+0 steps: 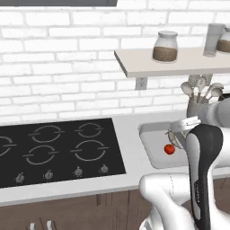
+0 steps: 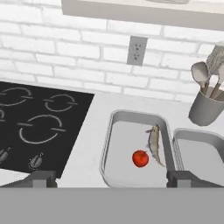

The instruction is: Place one tomato and one fish in each tupperware on the nearby counter, to pack two identical lunches.

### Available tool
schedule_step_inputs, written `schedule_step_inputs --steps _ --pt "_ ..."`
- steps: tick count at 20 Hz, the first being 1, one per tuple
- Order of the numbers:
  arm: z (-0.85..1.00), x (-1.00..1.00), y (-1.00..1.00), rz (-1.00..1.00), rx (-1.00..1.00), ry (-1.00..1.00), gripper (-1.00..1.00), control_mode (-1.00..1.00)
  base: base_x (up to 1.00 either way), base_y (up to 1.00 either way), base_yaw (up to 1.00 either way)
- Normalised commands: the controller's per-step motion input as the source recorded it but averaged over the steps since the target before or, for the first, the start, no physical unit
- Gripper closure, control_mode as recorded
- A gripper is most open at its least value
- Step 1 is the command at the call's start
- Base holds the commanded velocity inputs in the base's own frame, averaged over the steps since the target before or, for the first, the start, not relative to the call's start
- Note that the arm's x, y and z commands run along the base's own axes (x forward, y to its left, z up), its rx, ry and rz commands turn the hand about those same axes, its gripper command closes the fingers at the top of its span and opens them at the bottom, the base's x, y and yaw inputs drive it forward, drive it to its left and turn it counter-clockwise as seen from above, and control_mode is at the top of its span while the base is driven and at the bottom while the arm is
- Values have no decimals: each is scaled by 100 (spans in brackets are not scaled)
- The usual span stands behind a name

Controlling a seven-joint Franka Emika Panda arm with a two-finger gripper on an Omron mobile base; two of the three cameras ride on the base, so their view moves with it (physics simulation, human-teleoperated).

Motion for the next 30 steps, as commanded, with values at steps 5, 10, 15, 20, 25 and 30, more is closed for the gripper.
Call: schedule_step_inputs --steps 5,10,15,20,25,30 --pt "-8 0 2 0 0 0 -100 100 16 -3 3" --pt "0 0 0 0 0 0 -100 100 -30 -96 -16" --pt "0 0 0 0 0 0 -100 100 -58 -100 -27" --pt "0 0 0 0 0 0 -100 100 -100 -82 -16" --pt "0 0 0 0 0 0 -100 100 -98 -29 -42" --pt "0 0 0 0 0 0 -100 100 -80 -1 -57"
